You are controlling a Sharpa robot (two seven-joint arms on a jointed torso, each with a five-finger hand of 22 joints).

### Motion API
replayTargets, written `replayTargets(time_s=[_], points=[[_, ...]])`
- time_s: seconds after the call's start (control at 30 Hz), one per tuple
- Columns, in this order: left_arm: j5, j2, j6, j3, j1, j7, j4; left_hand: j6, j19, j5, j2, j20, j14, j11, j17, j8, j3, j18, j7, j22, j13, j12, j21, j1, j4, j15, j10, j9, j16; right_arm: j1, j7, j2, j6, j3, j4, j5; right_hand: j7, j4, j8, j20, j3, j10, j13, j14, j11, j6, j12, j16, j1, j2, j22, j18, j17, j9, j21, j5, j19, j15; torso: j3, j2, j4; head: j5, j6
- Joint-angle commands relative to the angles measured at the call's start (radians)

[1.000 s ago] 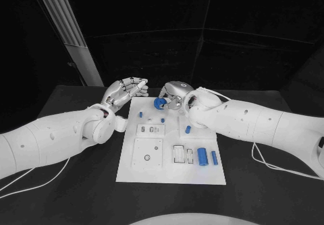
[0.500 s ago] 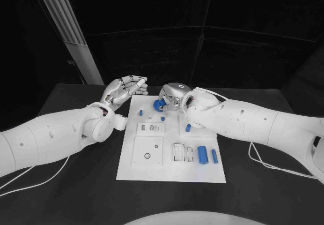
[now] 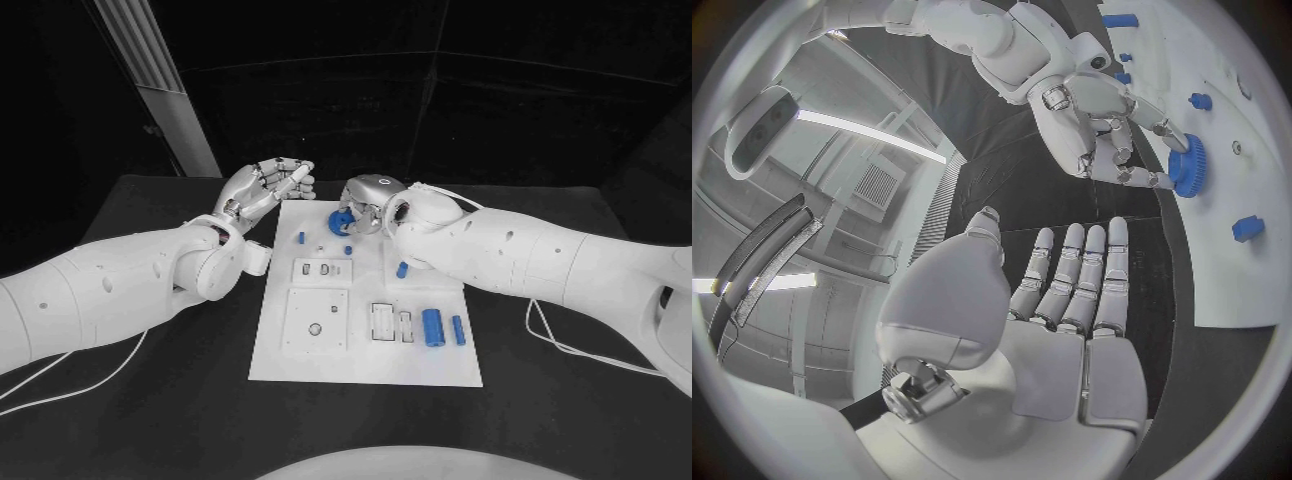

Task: Assemble the parts on the task board

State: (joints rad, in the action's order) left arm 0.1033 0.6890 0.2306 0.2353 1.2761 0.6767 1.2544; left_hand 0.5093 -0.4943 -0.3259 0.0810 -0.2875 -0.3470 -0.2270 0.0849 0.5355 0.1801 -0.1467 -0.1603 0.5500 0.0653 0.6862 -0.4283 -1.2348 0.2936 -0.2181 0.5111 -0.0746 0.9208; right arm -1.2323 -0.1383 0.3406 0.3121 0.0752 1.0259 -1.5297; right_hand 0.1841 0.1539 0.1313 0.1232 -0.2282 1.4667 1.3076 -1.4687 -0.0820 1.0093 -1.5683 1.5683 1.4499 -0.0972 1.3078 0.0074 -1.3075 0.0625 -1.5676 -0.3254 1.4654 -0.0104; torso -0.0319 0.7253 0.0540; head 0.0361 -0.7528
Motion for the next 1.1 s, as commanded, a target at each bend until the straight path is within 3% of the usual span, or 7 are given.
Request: replayTargets(time_s=[0.03, 0.47, 0.6, 0.8, 1.1], points=[[0.003, 0.0, -0.001, -0.001, 0.001, 0.15, 0.003, -0.004, 0.005, -0.006, 0.009, 0.0, 0.007, -0.001, -0.002, -0.006, -0.002, 0.009, -0.109, -0.001, -0.001, 0.007, 0.002, -0.001, -0.002, 0.001, -0.009, -0.001, 0.006, -0.001, -0.015, -0.003, -0.035, -0.001, -0.005, -0.019, -0.026, -0.008, -0.011, 0.001, 0.001, 0.104, 0.263, -0.102, -0.009, 0.023, -0.003, 0.002, 0.004, 0.01, 0.263, -0.007, -0.263, 0.054, -0.003, 0.01, 0.105, -0.005, -0.0003, 0.0, -0.0011, 0.001, 0.001], [0.003, 0.0, -0.002, -0.001, 0.002, 0.149, 0.003, -0.004, 0.005, -0.006, 0.009, 0.0, 0.008, -0.001, -0.002, -0.006, -0.002, 0.009, -0.109, -0.001, -0.001, 0.008, 0.002, -0.002, -0.001, 0.001, -0.009, -0.001, 0.006, -0.001, -0.016, -0.008, -0.056, -0.001, -0.011, -0.022, -0.016, -0.015, -0.052, 0.012, 0.008, 0.104, 0.263, -0.102, -0.019, -0.028, -0.003, 0.002, -0.017, 0.0, 0.263, -0.007, -0.263, 0.037, -0.003, 0.044, 0.105, -0.016, 0.0006, 0.0, -0.001, 0.001, -0.002], [0.003, 0.0, -0.003, -0.001, 0.002, 0.148, 0.002, -0.004, 0.005, -0.006, 0.009, 0.0, 0.008, -0.001, -0.002, -0.006, -0.002, 0.009, -0.109, -0.001, -0.001, 0.008, 0.002, -0.002, -0.001, 0.001, -0.009, -0.001, 0.006, 0.0, -0.02, -0.008, -0.063, -0.001, -0.012, -0.022, -0.029, -0.027, -0.07, 0.01, 0.008, 0.104, 0.263, -0.102, -0.01, -0.087, -0.003, 0.002, -0.014, -0.002, 0.263, -0.007, -0.263, 0.022, -0.003, 0.08, 0.105, -0.01, 0.0003, 0.0, -0.0009, 0.002, -0.004], [0.003, 0.0, -0.004, -0.001, 0.002, 0.147, 0.002, -0.004, 0.005, -0.006, 0.009, 0.0, 0.008, -0.001, -0.002, -0.006, -0.002, 0.009, -0.109, -0.001, -0.001, 0.008, 0.002, -0.002, -0.001, 0.001, -0.009, -0.001, 0.006, 0.0, -0.022, -0.005, -0.061, -0.001, -0.008, -0.022, -0.046, -0.04, -0.069, -0.002, 0.014, 0.104, 0.263, -0.102, 0.008, -0.161, -0.003, 0.002, -0.013, 0.0, 0.263, -0.007, -0.263, 0.007, -0.003, 0.112, 0.105, 0.003, 0.0, 0.0, -0.0007, 0.003, -0.004], [0.003, -0.002, -0.006, -0.001, 0.002, 0.144, -0.001, -0.004, 0.005, -0.006, 0.01, 0.0, 0.008, -0.001, -0.002, -0.006, -0.002, 0.01, -0.109, -0.001, -0.001, 0.008, 0.002, -0.002, -0.001, 0.001, -0.009, -0.002, 0.007, 0.002, -0.011, 0.01, -0.015, -0.001, 0.013, -0.019, -0.047, -0.041, -0.062, -0.007, 0.018, 0.104, 0.263, -0.102, 0.011, -0.161, -0.003, 0.002, -0.018, 0.002, 0.263, -0.007, -0.263, 0.009, -0.003, 0.117, 0.105, 0.007, 0.0007, 0.0, -0.0015, 0.003, -0.006]])
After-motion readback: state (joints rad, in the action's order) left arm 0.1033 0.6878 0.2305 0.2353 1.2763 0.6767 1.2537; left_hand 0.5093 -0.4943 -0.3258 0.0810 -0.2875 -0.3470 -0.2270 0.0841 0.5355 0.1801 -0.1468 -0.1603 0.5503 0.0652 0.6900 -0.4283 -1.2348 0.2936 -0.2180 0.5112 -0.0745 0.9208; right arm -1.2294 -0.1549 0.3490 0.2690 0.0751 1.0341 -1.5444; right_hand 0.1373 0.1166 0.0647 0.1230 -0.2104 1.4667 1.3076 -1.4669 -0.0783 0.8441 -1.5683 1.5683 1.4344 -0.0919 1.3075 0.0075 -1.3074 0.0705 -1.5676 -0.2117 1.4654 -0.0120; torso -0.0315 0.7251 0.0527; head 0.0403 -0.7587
